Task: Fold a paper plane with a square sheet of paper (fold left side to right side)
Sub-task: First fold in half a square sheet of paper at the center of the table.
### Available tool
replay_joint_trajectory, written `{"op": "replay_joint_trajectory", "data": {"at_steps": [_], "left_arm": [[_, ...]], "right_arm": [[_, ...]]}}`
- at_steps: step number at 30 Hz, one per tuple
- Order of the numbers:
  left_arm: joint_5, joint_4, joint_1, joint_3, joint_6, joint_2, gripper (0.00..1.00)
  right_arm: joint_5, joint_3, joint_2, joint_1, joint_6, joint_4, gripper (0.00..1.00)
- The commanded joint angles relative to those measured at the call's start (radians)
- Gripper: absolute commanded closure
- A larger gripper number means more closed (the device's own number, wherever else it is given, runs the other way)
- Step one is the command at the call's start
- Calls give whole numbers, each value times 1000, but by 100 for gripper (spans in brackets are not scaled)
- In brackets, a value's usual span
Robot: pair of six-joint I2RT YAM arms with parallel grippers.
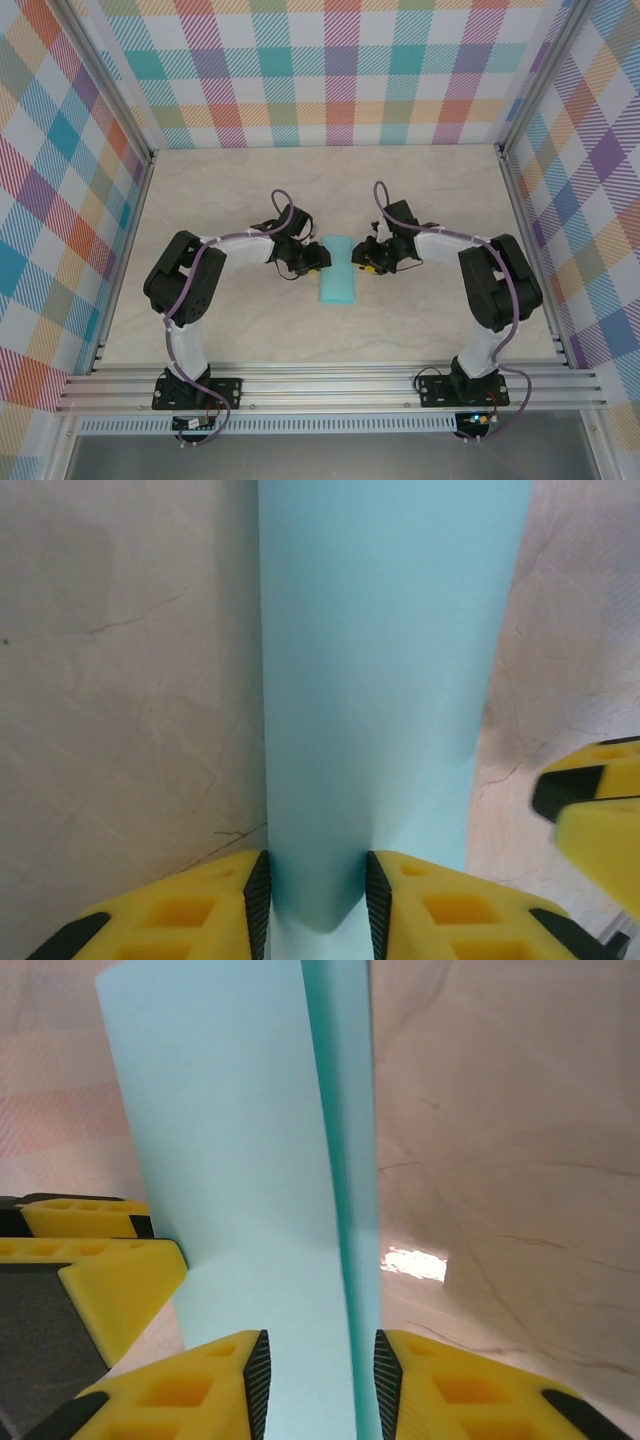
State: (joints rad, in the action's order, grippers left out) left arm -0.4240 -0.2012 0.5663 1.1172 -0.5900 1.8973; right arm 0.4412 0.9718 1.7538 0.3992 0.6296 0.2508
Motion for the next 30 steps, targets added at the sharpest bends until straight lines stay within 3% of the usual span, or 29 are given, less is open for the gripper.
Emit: {"op": "replay_joint_trajectory", "data": {"at_steps": [1, 16, 23, 30], "left_arm": [[22, -45, 21, 26, 21, 11, 64], [46, -118, 47, 67, 54, 35, 61], [63, -104, 47, 67, 9, 46, 60], [68, -86, 47, 67, -27, 43, 52]], "right_arm": [[-85, -15, -59, -18, -52, 76, 63], [-93, -27, -68, -30, -61, 80, 62], [-77, -28, -62, -30, -59, 74, 62], [-64, -31, -49, -30, -51, 62, 63]]}}
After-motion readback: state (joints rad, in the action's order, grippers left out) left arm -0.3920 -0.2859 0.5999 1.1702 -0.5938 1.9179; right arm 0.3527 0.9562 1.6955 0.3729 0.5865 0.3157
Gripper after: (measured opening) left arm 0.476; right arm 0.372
